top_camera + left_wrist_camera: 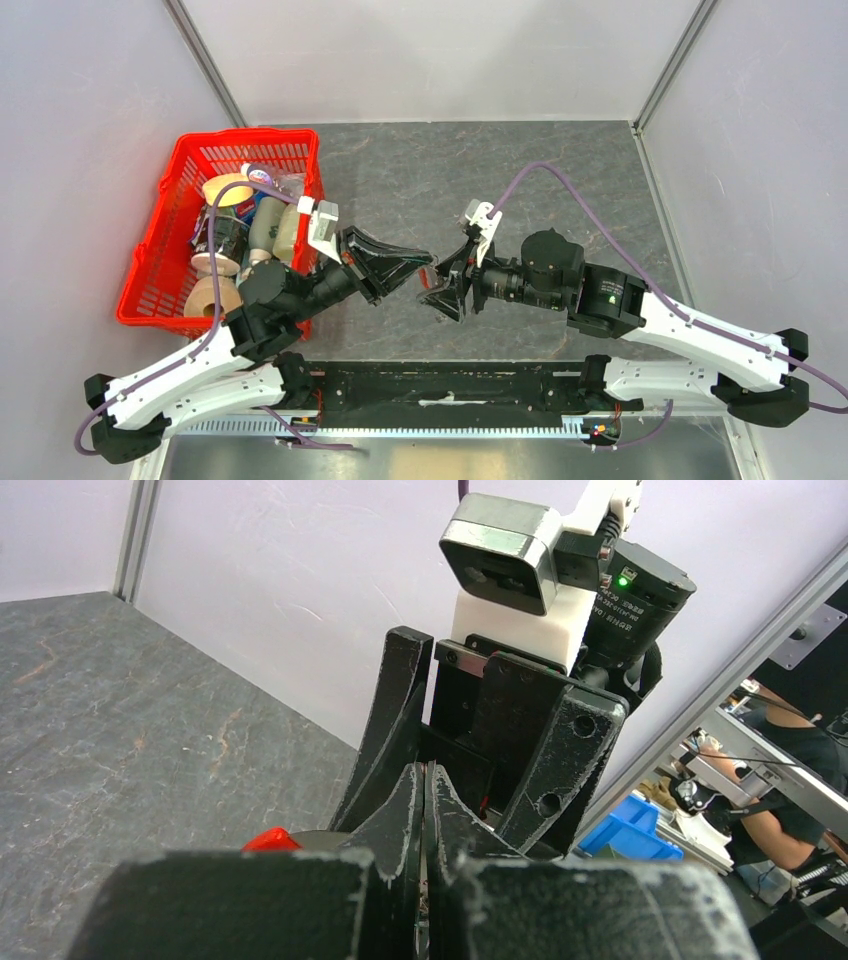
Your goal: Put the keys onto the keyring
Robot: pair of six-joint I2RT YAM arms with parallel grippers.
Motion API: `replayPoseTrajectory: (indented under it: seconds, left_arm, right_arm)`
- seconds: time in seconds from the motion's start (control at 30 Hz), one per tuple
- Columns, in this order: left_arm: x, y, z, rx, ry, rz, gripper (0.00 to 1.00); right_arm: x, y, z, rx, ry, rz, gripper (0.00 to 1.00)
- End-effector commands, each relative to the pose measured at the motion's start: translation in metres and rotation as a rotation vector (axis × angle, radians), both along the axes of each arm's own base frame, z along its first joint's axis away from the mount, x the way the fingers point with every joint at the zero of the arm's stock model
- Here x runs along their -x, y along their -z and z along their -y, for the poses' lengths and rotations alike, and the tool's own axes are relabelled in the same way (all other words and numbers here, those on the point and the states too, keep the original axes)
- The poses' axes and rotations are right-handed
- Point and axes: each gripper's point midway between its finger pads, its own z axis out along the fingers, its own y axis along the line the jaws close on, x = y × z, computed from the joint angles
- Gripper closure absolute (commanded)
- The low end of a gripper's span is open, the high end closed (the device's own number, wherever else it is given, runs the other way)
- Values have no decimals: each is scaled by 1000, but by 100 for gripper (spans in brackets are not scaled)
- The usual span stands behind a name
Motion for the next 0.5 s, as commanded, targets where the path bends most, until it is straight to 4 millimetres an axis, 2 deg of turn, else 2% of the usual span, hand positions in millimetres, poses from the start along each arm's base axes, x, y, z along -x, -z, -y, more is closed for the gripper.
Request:
replayPoseTrajectory:
  seconds: [0.0, 0.07, 0.13, 0.23, 0.33, 0.47]
  left_arm:
    - [11, -31, -5, 85, 40, 37, 98]
    - [13, -33, -7, 81, 47, 41, 98]
    - [17, -36, -8, 82, 60, 49, 98]
    - [27, -40, -8, 75, 107, 78, 98]
    - [45, -48, -7, 60, 196, 125, 98]
    - [71, -55, -4, 41, 344, 162, 98]
  right_arm:
    - [0, -16, 7, -44, 16, 31, 25]
    - [10, -22, 15, -38, -17, 24, 18]
    - [21, -26, 27, -24, -56, 22, 15]
    - [26, -36, 52, -10, -41, 48, 14]
    - [30, -44, 78, -3, -24, 90, 11]
    - [49, -53, 91, 5, -109, 117, 7]
